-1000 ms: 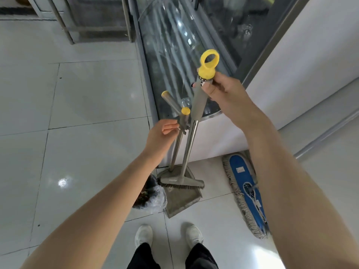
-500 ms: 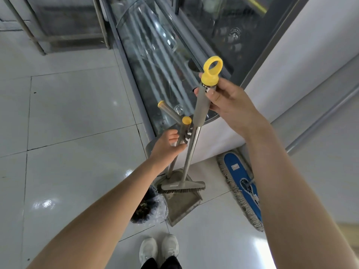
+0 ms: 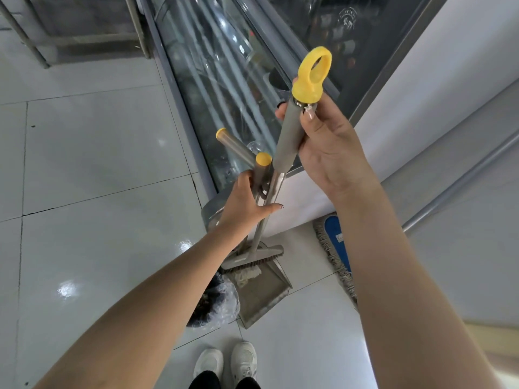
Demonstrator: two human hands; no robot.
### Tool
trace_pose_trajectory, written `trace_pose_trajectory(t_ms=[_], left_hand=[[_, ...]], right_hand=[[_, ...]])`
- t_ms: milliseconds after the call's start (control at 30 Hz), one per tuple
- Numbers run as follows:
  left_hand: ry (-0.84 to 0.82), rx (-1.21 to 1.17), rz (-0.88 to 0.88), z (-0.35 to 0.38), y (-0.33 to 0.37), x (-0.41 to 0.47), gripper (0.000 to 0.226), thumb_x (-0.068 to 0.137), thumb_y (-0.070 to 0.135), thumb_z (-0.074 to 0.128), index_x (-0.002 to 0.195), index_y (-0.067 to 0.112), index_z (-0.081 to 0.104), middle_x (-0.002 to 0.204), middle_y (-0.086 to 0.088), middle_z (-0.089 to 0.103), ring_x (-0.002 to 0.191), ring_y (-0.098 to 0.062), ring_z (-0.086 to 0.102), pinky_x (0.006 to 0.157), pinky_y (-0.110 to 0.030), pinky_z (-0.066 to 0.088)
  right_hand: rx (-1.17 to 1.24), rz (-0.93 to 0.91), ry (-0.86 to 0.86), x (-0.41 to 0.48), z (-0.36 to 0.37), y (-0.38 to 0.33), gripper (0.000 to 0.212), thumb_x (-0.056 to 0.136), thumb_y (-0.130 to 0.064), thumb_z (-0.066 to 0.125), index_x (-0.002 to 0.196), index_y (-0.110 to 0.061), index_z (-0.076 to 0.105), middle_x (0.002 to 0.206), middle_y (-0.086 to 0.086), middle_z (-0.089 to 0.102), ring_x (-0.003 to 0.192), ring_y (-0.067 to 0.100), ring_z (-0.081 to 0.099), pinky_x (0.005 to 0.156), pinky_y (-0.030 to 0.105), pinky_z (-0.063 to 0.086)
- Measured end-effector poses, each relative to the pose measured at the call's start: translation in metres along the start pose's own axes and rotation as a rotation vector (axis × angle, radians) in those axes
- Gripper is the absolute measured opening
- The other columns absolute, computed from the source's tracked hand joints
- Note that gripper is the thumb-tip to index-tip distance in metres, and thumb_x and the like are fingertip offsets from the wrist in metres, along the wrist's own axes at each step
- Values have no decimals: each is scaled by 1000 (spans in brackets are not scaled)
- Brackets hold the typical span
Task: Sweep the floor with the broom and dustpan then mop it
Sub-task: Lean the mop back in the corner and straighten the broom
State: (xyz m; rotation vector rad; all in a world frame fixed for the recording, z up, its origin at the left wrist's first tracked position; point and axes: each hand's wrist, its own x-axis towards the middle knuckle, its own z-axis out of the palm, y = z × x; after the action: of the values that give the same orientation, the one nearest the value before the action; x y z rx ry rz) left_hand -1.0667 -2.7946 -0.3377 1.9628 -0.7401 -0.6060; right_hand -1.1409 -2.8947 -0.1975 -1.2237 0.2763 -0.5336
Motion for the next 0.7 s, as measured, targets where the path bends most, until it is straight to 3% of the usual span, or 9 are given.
trace_pose_trajectory(t_ms=[133, 267, 400, 500, 600, 700], left_hand=[[51, 158, 56, 10, 3, 13, 67, 65, 36, 84, 112, 8, 44, 103, -4, 59, 97, -22, 58, 77, -31, 48], [64, 271, 127, 9, -3, 21, 67, 68, 40, 81, 113, 5, 46, 102, -4, 62, 95, -21, 60, 70, -24, 42], [39, 286, 145, 5, -6, 22, 62, 71, 42, 78, 110, 7, 46, 91, 3, 54, 92, -20, 59, 64, -20, 34], [19, 306, 159, 5, -6, 24, 60, 72, 44, 77, 109, 8, 45, 95, 0, 57, 93, -20, 59, 66, -20, 34], [36, 302, 168, 6, -10, 25, 62, 72, 43, 76, 111, 6, 45, 100, -6, 61, 94, -22, 60, 67, -23, 38], [39, 293, 172, 7, -14, 25, 63, 72, 42, 76, 111, 4, 46, 101, -7, 62, 95, -24, 61, 70, -25, 40]], right_hand=[[46, -13, 46, 1, -2, 6, 34, 79, -22, 55, 113, -15, 53, 86, -5, 68, 91, 9, 62, 78, 22, 50], [69, -38, 21, 7, -7, 16, 42, 70, -31, 76, 108, -17, 65, 94, 2, 69, 98, 16, 62, 88, 27, 48], [39, 8, -21, 8, -21, 23, 51, 62, -35, 84, 108, -19, 69, 99, 2, 71, 108, 20, 60, 86, 27, 50], [-134, 114, -48, 7, -27, 29, 70, 57, -32, 87, 119, -18, 59, 116, -2, 67, 122, 16, 55, 90, 21, 48], [-476, 246, -154, 11, -24, 31, 71, 59, -13, 83, 123, -23, 54, 127, -11, 59, 122, 0, 52, 90, 12, 45], [-649, 339, -238, 17, -21, 20, 69, 66, -6, 76, 127, -27, 52, 128, -20, 55, 118, -13, 48, 86, 5, 43]])
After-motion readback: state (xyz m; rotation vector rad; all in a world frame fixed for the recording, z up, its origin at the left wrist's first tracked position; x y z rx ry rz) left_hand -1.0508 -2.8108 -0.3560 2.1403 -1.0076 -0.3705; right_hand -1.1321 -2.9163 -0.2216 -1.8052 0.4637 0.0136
